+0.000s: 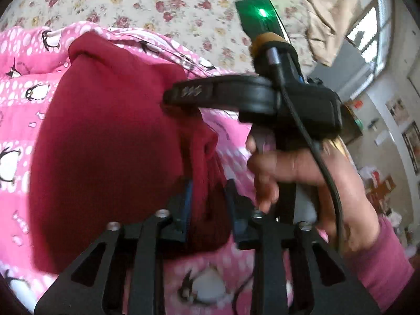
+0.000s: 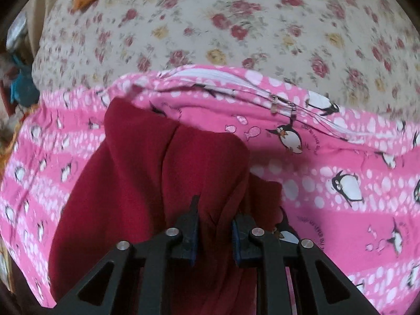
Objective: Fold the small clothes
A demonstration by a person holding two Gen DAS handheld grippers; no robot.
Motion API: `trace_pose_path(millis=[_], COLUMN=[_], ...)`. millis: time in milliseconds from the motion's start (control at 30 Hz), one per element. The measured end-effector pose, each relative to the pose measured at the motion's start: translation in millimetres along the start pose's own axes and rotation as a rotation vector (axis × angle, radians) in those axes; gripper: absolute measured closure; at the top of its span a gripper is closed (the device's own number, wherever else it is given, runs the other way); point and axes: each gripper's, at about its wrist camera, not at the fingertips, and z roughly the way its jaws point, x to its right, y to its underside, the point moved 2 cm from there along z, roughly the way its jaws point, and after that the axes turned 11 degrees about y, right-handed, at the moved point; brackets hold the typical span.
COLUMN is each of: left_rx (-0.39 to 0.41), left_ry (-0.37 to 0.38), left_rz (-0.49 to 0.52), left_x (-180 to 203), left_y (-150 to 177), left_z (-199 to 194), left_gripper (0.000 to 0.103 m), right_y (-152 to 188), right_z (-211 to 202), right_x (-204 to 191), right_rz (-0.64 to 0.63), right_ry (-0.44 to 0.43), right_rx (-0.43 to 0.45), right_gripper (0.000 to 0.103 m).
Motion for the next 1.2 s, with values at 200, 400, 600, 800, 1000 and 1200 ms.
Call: trace_pose_path(millis=[200, 400, 600, 800, 1000, 1200], left_rx=[0.115, 0.141, 0.091, 0.115, 0.04, 0.048], left_ry=[-0.149, -0.27, -0.279, -0.304, -0.336, -0.323], left_rz=[0.104, 0.002, -0.058, 0.005, -0.006, -0.027], left_x=[-4.9, -44.6, -56.5, -38.9, -49.7, -54.1], left_y=[16.4, 19.6, 29.4, 19.8, 21.4, 25.6], left_z=[-81.6, -90.2, -78.3, -71.9, -42.6, -37.6], left_gripper=[0.048, 0.048, 0.048, 0.046, 0.046, 0.045], right_y=[12.0, 47.6, 68.2, 60.6, 72.6, 42.0], right_z=[-55.2, -75.3, -46.3, -75.5, -57.4, -91.9], right_x=[28.5, 9.4, -14.9, 7.3, 11.9, 10.7], right_rz=[0.089, 0.083, 0.021, -0.038, 0.006, 0.101], right_ry=[-0.035, -0.155, -0.107, -0.021, -0.023, -0.039], right_rx=[0.054, 0.016, -0.027, 0.079, 0.012, 0.144], right_gripper=[0.064, 0.032, 0.078, 0.088, 0.074, 0.052])
